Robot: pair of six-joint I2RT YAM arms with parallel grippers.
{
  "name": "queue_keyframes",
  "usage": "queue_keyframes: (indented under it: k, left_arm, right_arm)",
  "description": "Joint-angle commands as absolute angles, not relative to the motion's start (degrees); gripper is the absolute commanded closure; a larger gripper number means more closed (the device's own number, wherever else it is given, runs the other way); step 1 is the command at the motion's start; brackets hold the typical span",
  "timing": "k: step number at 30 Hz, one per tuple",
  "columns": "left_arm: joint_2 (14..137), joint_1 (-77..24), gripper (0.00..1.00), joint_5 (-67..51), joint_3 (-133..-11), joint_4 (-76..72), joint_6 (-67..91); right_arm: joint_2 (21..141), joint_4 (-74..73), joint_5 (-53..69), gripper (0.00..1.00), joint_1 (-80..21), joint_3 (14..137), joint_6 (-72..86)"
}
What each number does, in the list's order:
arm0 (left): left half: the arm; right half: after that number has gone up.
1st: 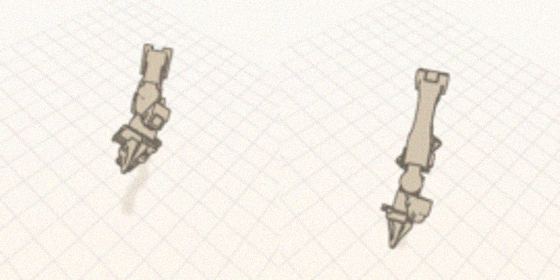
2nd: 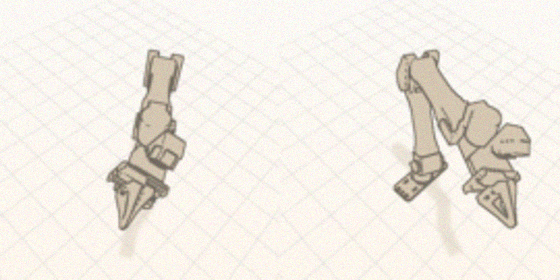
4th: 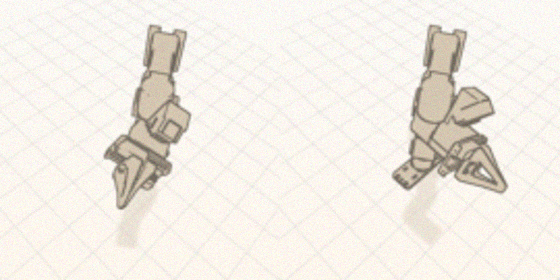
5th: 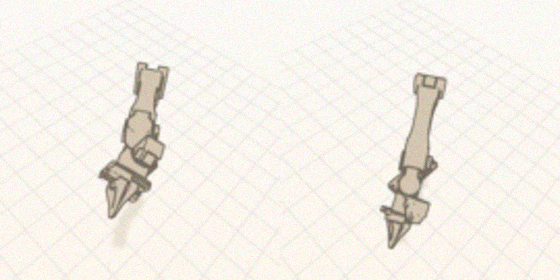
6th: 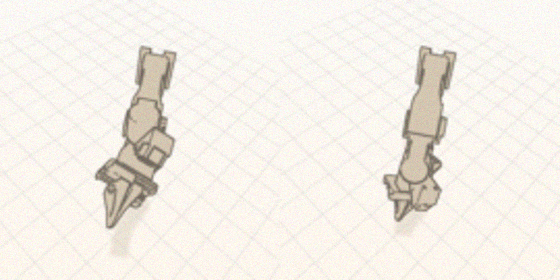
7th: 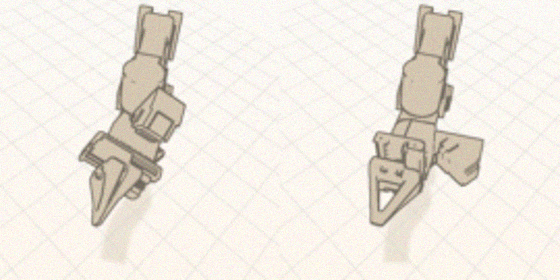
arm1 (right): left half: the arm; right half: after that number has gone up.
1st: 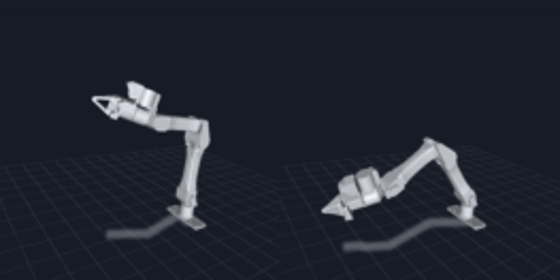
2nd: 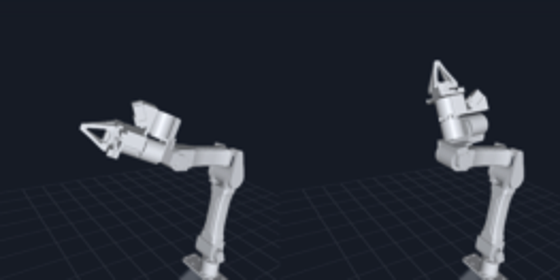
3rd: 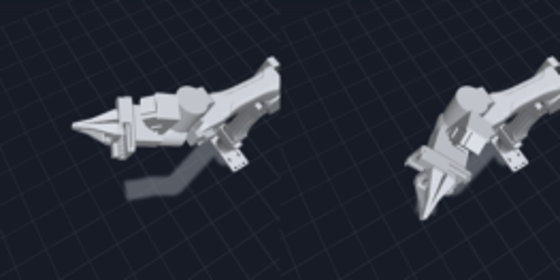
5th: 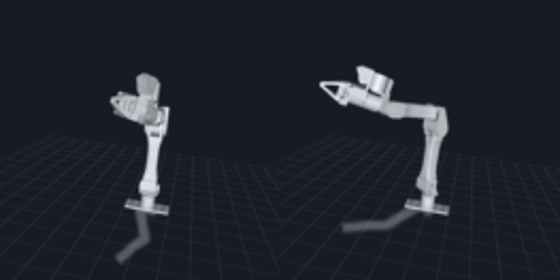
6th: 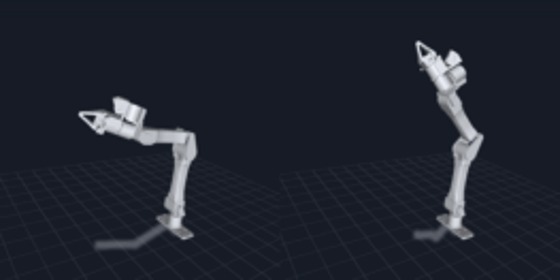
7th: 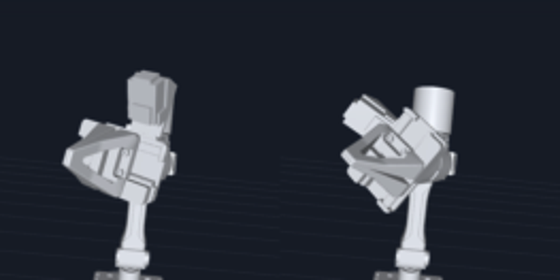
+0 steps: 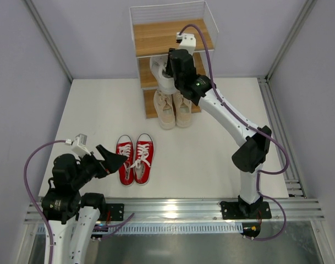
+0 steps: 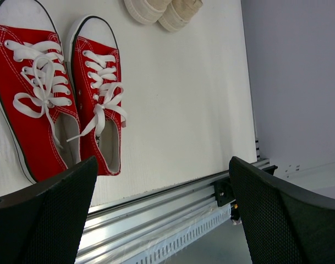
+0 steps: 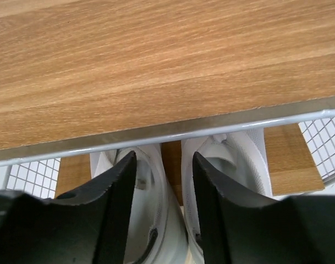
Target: Place and organize the shoes onto the shoe shelf
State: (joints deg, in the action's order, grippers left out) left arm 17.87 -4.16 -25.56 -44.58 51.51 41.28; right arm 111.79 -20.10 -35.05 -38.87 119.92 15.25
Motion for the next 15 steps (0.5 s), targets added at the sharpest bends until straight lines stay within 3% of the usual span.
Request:
queue_keyframes:
  k: [1, 7, 15]
  left_arm:
    - [17.9, -4.0, 0.00, -25.4, -46.5, 51.7, 39.8]
    - [17.9, -4.0, 0.00, -24.9, -46.6, 51.6, 39.6]
    - [17.9, -4.0, 0.00, -23.9, -46.3, 51.4, 39.3]
  right_arm:
    - [107.5, -14.9, -36.1, 0.50, -39.1, 119.0, 14.9]
    - [99.9, -9.5, -35.7, 0.41, -39.9, 111.8, 13.6]
    - [81.7, -4.2, -38.1, 0.27, -48.8, 88.1, 11.3]
